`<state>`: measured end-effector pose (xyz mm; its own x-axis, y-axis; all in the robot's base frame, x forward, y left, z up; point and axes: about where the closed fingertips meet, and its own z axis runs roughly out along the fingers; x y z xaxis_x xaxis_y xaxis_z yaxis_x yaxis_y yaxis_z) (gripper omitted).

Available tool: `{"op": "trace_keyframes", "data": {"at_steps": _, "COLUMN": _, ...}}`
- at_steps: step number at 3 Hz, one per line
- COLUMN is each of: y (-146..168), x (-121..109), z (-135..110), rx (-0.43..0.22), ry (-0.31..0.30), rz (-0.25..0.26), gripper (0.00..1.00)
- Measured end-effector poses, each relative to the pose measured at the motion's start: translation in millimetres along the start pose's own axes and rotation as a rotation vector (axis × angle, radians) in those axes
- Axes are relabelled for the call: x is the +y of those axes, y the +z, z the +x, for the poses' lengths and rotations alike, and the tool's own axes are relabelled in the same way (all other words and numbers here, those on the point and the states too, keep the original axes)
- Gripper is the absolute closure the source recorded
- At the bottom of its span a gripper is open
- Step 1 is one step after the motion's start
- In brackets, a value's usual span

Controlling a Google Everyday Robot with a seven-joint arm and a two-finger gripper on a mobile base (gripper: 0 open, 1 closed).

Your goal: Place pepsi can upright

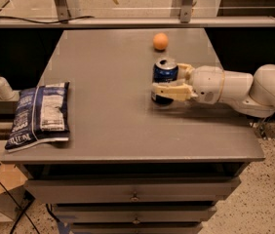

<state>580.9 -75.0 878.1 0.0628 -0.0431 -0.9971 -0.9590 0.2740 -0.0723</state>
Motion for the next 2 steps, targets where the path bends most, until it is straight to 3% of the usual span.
{"op": "trace_keyframes", "data": {"at_steps": 1, "y": 2.4, "x": 0.9, "z": -0.7, "rx": -0.001, "ry": -0.001, "rz": -0.005, "gripper": 0.0}}
{"op": "trace_keyframes", "data": {"at_steps": 2, "y": 2.5, "x": 0.9, "z": -0.7, "rx": -0.001, "ry": -0.001, "rz": -0.005, "gripper": 0.0}}
